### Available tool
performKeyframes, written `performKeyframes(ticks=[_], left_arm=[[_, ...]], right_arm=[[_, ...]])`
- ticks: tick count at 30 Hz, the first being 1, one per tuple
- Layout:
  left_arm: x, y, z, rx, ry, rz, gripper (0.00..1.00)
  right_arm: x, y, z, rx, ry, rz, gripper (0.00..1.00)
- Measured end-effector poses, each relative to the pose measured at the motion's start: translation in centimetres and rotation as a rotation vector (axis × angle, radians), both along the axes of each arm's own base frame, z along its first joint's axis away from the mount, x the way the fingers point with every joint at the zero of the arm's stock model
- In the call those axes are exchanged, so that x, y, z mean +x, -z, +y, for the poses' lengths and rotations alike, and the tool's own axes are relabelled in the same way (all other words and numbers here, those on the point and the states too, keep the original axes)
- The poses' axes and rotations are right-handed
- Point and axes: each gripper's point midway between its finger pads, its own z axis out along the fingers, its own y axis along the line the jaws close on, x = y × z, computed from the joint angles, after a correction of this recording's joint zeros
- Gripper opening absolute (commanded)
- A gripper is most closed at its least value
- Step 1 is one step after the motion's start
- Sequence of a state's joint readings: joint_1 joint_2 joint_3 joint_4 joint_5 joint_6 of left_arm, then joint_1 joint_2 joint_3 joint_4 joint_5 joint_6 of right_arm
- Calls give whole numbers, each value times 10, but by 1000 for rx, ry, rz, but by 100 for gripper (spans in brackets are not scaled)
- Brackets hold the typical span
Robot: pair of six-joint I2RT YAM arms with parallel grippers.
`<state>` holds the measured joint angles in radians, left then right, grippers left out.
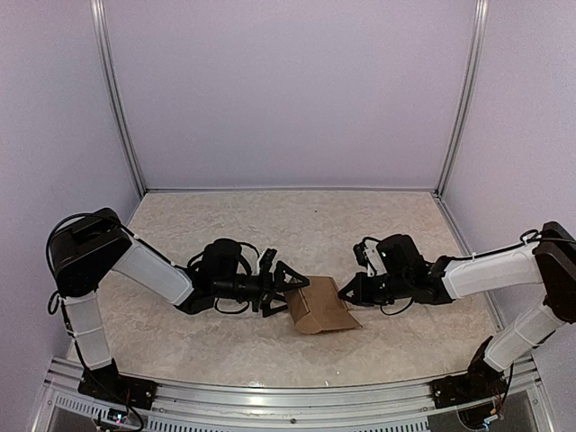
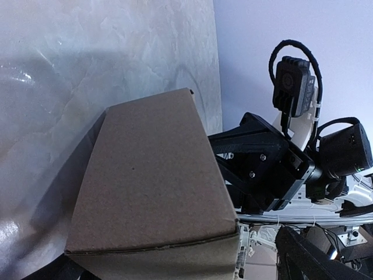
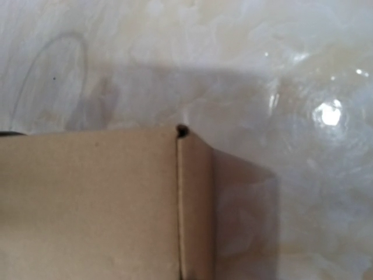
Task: Fold the paper box
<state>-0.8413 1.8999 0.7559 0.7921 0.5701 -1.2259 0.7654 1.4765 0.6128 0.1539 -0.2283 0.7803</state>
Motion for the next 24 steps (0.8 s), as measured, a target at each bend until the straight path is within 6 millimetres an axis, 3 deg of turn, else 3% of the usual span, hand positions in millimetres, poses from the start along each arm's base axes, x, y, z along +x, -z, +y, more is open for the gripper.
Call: performKeyframes(ticks=[8,19,22,23,24], left_arm=[[0,6,0,9,-1,15,90],[2,7,2,11,-10,20,54],[2,6,2,10,-12,22,39],[2,7,2,10,-13,24,33],[2,7,2,10,-12,24,29]], right_arm=[[0,-1,6,-8,2,-15,0],[3,0,5,-27,32,-34,0],[3,0,5,-29,36,-38,0],[3,0,5,-30,37,-39,1],[3,0,5,-30,36,-40,9]])
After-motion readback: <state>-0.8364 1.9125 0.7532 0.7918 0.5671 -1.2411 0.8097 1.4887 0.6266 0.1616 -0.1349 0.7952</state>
